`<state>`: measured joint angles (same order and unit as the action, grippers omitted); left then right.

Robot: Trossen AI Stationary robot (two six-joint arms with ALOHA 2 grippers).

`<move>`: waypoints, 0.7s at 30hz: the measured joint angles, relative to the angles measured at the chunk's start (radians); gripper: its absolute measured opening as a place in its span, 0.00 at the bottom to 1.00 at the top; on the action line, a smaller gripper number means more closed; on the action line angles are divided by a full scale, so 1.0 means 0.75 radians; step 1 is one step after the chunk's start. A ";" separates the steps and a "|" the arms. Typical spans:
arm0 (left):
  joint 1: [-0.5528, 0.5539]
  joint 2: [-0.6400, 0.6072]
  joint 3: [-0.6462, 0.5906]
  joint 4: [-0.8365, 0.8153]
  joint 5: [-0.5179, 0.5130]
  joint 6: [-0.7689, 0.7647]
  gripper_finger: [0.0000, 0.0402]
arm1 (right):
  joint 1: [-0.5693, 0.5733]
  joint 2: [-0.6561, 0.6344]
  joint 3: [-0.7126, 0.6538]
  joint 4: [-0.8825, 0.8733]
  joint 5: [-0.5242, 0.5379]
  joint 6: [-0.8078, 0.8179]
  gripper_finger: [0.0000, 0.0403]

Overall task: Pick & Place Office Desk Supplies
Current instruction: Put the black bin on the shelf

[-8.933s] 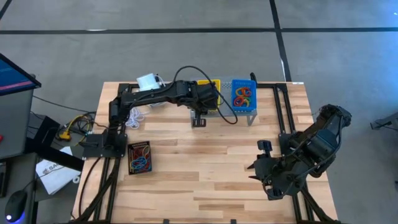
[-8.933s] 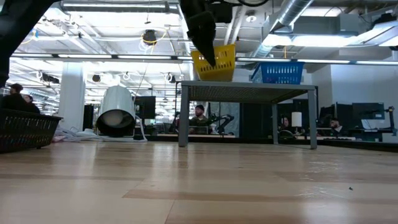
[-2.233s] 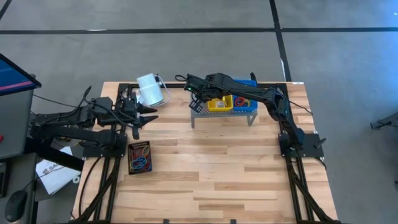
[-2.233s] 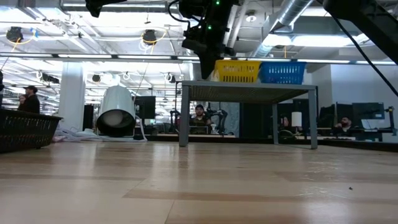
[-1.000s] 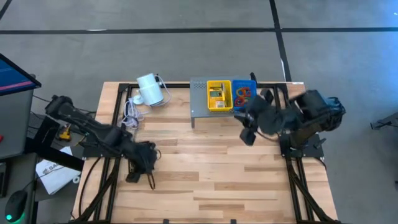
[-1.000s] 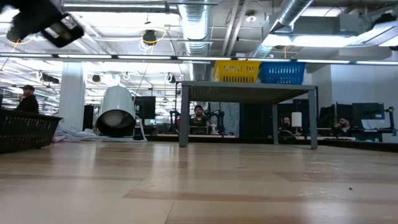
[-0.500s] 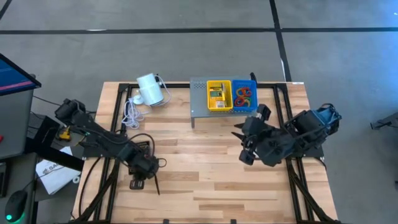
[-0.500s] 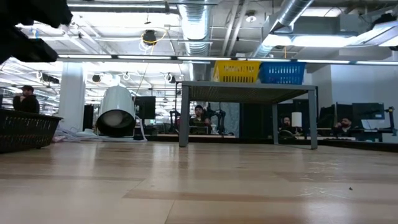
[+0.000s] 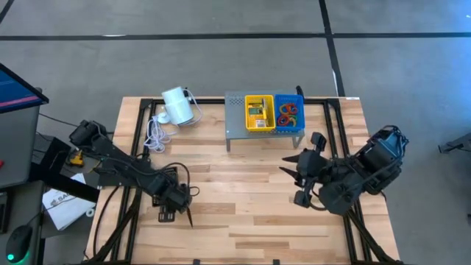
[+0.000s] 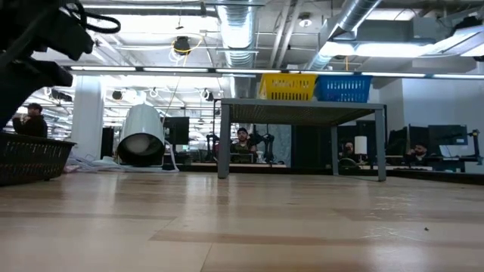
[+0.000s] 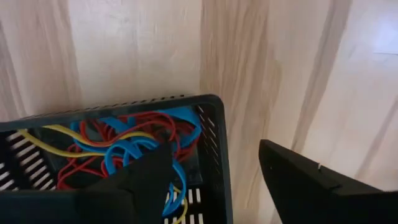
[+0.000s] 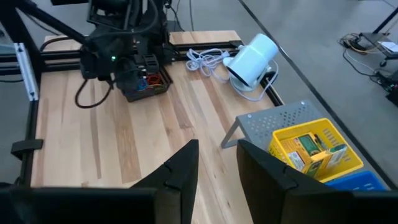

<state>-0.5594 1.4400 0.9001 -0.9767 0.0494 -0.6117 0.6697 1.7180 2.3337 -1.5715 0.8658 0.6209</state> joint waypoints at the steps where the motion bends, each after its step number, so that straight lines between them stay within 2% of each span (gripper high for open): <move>1: 0.000 0.010 0.000 0.003 0.000 0.000 0.59 | 0.004 -0.001 0.000 0.000 0.000 0.000 0.26; 6: 0.000 0.083 0.000 0.007 0.002 0.000 0.60 | 0.016 0.000 0.000 0.000 0.000 0.001 0.26; 14: -0.001 0.200 -0.001 0.030 0.003 0.000 0.57 | 0.015 0.000 0.000 0.000 0.000 0.010 0.26; 21: -0.001 0.259 -0.045 0.191 -0.021 0.000 0.54 | 0.015 0.000 0.000 0.000 0.000 0.011 0.26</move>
<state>-0.5598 1.6341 0.8662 -0.8333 0.0337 -0.6113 0.6807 1.7180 2.3337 -1.5712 0.8658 0.6289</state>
